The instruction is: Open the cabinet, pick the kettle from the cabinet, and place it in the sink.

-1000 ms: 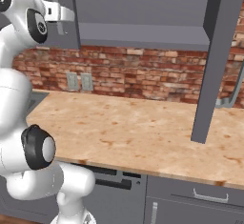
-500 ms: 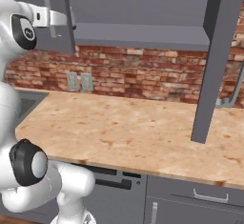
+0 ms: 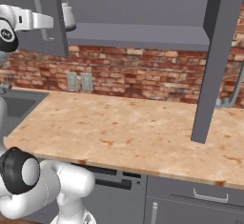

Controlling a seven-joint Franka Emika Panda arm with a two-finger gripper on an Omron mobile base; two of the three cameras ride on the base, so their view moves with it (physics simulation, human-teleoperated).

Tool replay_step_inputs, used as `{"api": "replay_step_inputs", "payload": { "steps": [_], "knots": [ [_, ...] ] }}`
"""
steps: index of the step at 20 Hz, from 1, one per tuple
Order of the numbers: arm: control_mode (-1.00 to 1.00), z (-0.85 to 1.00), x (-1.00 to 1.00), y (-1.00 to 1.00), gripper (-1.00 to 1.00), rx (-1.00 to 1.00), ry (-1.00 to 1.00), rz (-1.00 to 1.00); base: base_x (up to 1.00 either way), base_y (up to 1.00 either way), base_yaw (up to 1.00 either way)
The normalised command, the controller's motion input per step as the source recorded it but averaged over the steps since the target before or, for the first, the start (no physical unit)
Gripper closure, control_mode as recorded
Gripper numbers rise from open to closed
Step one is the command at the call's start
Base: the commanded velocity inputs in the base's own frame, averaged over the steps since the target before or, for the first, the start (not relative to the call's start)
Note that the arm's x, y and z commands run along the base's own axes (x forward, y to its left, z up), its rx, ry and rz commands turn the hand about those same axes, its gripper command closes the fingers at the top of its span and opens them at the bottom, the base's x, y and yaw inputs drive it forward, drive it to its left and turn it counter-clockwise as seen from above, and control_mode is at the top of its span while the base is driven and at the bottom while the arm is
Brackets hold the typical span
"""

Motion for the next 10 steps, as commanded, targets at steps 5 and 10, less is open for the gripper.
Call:
{"api": "replay_step_inputs", "payload": {
  "steps": [5, 10],
  "knots": [
    [-1.0, 0.01, -0.48, 0.41, 1.0, -0.03, -0.08, -0.13, 0.0, 0.0, 0.0],
    [-1.0, 0.0, -0.47, 0.43, 1.0, -0.04, -0.1, -0.13, 0.0, 0.0, 0.0]
  ]
}}
